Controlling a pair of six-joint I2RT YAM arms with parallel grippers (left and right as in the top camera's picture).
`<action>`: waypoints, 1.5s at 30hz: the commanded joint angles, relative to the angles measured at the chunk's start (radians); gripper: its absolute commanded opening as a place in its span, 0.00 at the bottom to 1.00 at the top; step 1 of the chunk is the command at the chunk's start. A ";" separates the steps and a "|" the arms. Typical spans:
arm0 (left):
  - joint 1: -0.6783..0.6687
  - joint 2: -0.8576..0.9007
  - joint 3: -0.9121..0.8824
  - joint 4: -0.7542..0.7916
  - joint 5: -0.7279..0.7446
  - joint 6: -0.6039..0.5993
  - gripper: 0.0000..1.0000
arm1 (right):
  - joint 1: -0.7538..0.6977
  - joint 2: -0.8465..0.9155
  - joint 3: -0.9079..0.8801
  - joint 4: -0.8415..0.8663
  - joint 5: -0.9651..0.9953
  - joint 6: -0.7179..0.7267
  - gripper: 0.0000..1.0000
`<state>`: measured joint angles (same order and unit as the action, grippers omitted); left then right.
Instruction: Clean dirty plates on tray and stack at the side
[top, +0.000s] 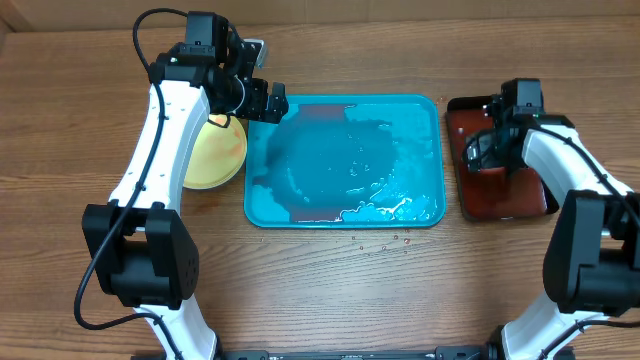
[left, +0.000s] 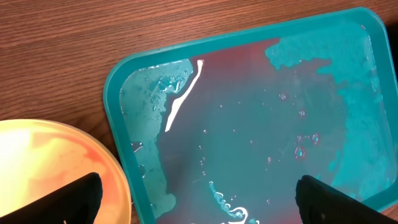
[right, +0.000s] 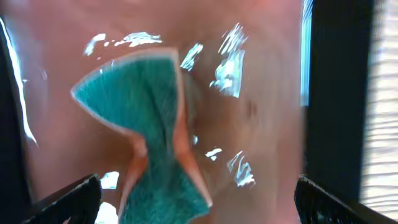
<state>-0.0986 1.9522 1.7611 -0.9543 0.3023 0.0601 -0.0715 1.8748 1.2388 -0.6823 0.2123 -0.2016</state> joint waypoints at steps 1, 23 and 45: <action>-0.001 -0.007 0.015 0.001 -0.006 0.023 1.00 | 0.004 -0.163 0.158 -0.083 -0.011 0.060 1.00; -0.003 -0.007 0.015 0.001 -0.006 0.023 1.00 | 0.026 -1.007 0.391 -0.658 -0.256 0.075 1.00; -0.003 -0.007 0.015 0.001 -0.006 0.023 1.00 | 0.029 -1.163 0.117 -0.379 -0.267 0.067 1.00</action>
<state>-0.0986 1.9522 1.7611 -0.9535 0.3012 0.0601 -0.0452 0.7582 1.4448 -1.1419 -0.0479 -0.1314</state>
